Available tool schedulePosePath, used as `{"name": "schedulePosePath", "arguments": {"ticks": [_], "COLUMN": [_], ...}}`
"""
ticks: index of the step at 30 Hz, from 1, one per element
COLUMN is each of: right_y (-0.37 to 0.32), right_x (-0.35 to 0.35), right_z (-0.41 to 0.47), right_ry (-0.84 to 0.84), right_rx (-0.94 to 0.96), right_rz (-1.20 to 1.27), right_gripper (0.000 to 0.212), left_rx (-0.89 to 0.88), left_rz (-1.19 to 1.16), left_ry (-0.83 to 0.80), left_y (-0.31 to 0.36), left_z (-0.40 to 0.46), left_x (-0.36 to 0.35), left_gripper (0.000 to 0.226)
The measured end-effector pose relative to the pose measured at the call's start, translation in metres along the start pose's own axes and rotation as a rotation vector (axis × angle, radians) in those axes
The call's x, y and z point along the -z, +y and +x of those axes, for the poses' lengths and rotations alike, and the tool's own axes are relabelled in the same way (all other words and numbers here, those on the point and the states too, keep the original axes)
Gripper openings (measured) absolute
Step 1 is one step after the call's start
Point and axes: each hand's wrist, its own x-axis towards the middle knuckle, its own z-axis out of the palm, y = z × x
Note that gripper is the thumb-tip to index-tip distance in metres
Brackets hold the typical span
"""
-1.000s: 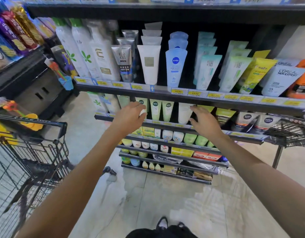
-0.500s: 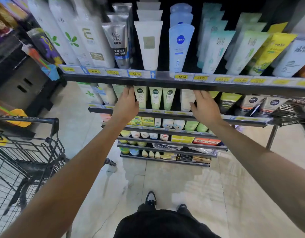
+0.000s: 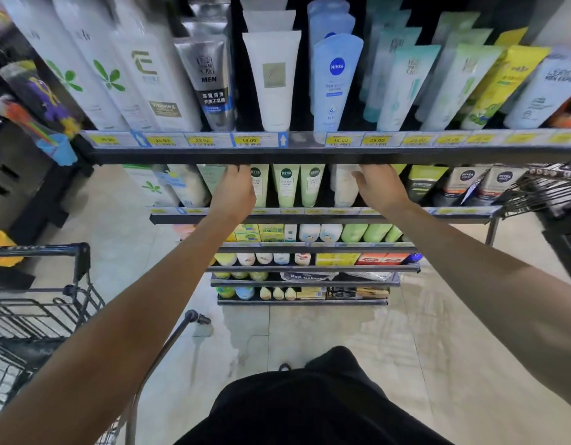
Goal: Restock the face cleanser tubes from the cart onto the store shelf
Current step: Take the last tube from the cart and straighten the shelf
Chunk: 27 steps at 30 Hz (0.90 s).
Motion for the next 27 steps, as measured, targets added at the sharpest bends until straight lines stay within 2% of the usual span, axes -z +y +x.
{"name": "schedulePosePath", "arguments": {"ticks": [4, 9, 11, 15, 20, 27], "right_y": [-0.001, -0.002, -0.002, -0.005, -0.009, -0.025], "right_x": [-0.001, -0.002, -0.002, 0.0, 0.003, 0.01], "right_z": [0.001, 0.002, 0.0, -0.003, -0.002, -0.011], "right_ry": [-0.004, -0.032, -0.031, -0.021, -0.036, 0.109], "right_rx": [0.012, 0.014, -0.002, -0.03, -0.035, 0.149], "right_rz": [0.044, 0.117, 0.164, 0.215, 0.127, -0.151], "right_gripper": [0.033, 0.034, 0.033, 0.034, 0.037, 0.035], "left_rx": [0.029, 0.054, 0.071, 0.125, 0.161, 0.2], "left_rz": [-0.063, -0.219, -0.32, -0.435, -0.496, -0.441], "left_ry": [-0.006, 0.02, -0.024, -0.087, -0.012, -0.012], "left_y": [-0.001, -0.002, -0.004, -0.005, -0.006, -0.003], "left_z": [0.006, 0.004, 0.005, 0.005, 0.003, 0.007], "left_x": [-0.007, -0.014, -0.016, -0.016, -0.018, -0.018], "left_gripper": [0.019, 0.016, 0.021, 0.052, 0.065, 0.059]}}
